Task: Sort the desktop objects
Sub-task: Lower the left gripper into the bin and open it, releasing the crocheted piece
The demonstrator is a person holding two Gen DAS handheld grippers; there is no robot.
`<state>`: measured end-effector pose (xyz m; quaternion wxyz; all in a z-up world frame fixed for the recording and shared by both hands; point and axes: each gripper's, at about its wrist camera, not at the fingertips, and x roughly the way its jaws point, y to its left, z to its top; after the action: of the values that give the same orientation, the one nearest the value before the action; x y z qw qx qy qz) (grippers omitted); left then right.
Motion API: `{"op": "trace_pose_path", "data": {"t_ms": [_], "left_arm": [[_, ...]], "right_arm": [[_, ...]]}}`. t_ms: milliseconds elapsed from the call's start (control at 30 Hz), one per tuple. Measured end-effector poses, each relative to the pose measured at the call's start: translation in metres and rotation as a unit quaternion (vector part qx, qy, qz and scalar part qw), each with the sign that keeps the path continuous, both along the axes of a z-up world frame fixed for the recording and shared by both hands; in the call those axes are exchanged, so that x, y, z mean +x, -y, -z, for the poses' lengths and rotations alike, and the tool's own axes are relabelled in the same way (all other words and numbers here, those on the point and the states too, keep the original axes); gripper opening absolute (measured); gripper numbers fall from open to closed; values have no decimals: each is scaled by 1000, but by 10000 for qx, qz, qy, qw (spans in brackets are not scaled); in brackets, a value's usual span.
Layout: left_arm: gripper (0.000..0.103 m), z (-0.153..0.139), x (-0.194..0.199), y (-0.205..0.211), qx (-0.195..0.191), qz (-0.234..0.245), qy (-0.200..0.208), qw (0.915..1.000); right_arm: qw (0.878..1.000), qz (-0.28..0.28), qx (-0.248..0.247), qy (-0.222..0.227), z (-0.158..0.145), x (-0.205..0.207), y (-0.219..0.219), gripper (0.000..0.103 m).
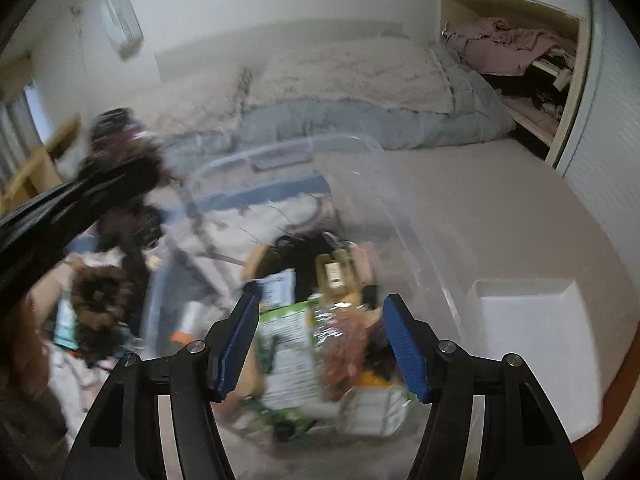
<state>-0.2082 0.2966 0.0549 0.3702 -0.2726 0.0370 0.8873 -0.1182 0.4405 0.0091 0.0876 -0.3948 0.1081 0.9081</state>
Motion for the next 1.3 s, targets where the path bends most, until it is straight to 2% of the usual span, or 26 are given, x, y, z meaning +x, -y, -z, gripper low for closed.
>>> {"op": "trace_pose_path", "data": {"t_ms": [133,267,333,433,567,700,833,933,1100,1167,1200,1233,1300], "left_arm": [[13,1,-3,-2,-105,-128,-182,9997],[13,-2,-19,-11,-302,-312,-328,9985],[13,-7,-24,-15,-373,-341,-461,9977],[13,-15,-26,-29,-613,-423,-909,9931],[13,-3,-39,-47,-890,-431,-969,9904],[13,31,-59,-63,-1275,-557,-706,9878],[13,69,-83,-70,-1573,-704,-161,9849],[13,96,-100,-73,-1786,-853,340,9796],[13,124,-117,-70,-1823,-906,1100,9729],[24,128,-118,-69,-1809,-834,1242,9721],[43,130,-119,-69,-1805,-837,1245,9721],[67,130,-118,-68,-1802,-864,1215,9723],[80,128,-117,-67,-1760,-916,1074,9742]], "right_arm": [[9996,-152,-52,-247,10,34,16,66],[9995,-244,42,-182,20,40,21,66],[9990,-336,-217,-220,21,43,17,66],[9950,-459,-857,-243,27,39,7,66],[9943,-509,-911,-198,34,34,8,66],[9941,-515,-940,-187,39,38,6,66],[9945,-462,-927,-162,41,44,1,66],[9945,-454,-929,-165,41,47,-2,66],[9944,-477,-930,-130,44,45,-3,66],[9941,-500,-952,-118,45,44,-3,66],[9940,-514,-960,-112,46,44,-2,66],[9937,-540,-979,-101,47,44,-2,66],[9933,-573,-1004,-66,48,43,0,66]]}}
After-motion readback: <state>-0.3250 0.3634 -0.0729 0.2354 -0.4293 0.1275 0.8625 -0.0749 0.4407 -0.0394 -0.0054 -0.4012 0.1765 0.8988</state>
